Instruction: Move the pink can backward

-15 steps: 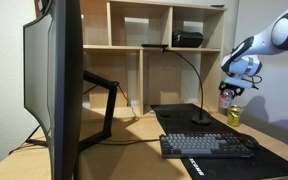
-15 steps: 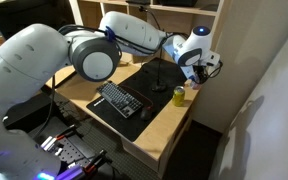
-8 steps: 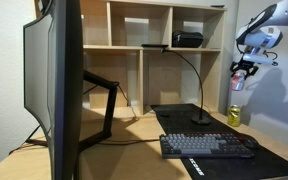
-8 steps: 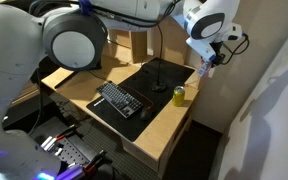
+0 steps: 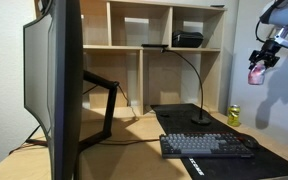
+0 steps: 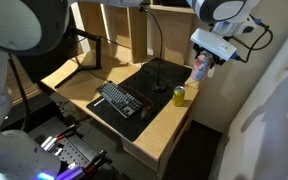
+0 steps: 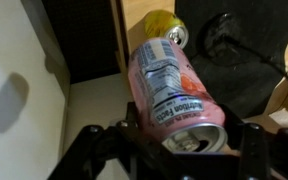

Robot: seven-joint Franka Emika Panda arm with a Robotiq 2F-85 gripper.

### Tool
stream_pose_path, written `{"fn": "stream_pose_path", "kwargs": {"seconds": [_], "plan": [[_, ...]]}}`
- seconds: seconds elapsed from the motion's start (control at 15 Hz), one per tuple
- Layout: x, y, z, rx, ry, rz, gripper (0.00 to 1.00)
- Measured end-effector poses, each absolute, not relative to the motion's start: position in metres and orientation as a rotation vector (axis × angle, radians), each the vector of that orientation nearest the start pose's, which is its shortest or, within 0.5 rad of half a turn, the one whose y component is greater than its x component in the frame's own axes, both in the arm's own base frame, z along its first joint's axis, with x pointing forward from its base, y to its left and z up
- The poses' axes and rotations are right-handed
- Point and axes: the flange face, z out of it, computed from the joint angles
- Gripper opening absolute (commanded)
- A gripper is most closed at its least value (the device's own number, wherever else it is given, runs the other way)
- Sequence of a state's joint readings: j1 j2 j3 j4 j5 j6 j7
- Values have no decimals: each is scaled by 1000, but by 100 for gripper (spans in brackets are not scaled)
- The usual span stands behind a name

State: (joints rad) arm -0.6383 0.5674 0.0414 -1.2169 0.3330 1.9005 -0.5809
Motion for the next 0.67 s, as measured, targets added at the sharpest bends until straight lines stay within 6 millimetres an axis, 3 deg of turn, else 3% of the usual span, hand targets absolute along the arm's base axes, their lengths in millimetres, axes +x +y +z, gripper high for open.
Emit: {"fn": "stream_pose_path", "kwargs": {"seconds": [0.2,0.47,0.53,0.67], "plan": [[570,-399,449,-2837,-13,-265,53],[516,-393,414,-2741,-154,-110,53],[508,-392,405,-2735,-147,-114,78],[505,-394,400,-2736,-137,-102,78]]}}
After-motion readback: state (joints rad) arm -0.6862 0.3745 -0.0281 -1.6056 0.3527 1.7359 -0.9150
